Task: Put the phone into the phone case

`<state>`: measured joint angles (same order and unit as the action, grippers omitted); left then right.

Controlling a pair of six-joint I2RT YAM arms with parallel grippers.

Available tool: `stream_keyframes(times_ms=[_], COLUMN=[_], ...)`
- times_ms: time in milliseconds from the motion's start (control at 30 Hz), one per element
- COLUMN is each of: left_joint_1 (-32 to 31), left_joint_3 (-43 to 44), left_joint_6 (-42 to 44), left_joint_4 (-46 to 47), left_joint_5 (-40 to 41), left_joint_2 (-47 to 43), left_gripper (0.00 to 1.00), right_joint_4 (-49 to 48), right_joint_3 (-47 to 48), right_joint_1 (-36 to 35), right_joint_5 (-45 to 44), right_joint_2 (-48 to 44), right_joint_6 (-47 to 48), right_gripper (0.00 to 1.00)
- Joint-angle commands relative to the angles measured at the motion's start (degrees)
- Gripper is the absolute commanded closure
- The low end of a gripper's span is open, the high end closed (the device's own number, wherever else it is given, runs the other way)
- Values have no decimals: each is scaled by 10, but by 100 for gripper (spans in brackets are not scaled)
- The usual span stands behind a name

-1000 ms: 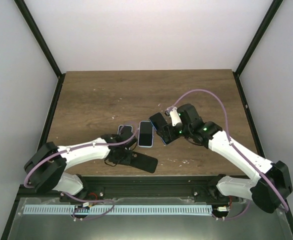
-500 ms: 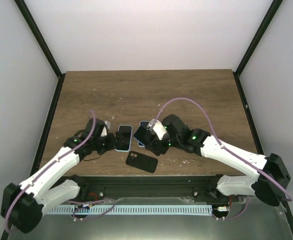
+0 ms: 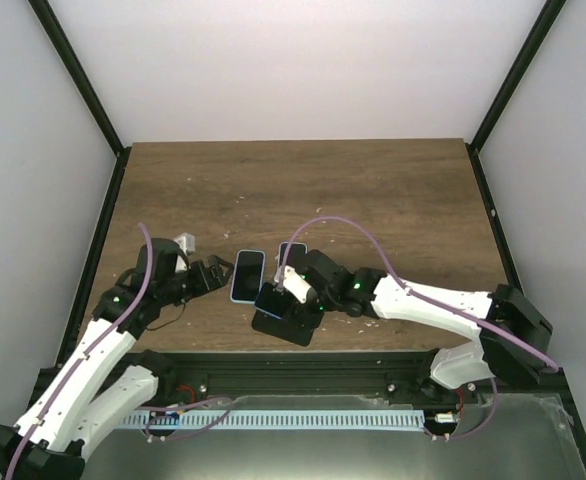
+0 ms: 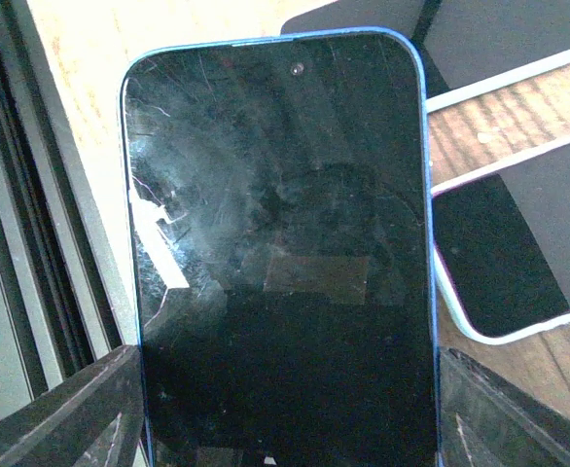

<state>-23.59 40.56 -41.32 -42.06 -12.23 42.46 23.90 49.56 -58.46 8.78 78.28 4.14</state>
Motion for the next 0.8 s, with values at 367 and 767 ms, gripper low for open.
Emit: stream_keyframes(times_ms=[367, 767], left_joint_1=[3, 3], left_joint_3=[-110, -162], left_joint_6=[-35, -60], left_joint_4=[88, 163], left_joint_5=[-71, -100], left_joint_2=[13, 35], left_gripper=[16, 21], right_joint_4=[-54, -61], right_joint_3=[0, 10], right_joint_1=[-32, -39], right_joint_5=[-14, -15], right_joint_2=[83, 129], right_joint_6=[24, 22], right_gripper=[45, 45])
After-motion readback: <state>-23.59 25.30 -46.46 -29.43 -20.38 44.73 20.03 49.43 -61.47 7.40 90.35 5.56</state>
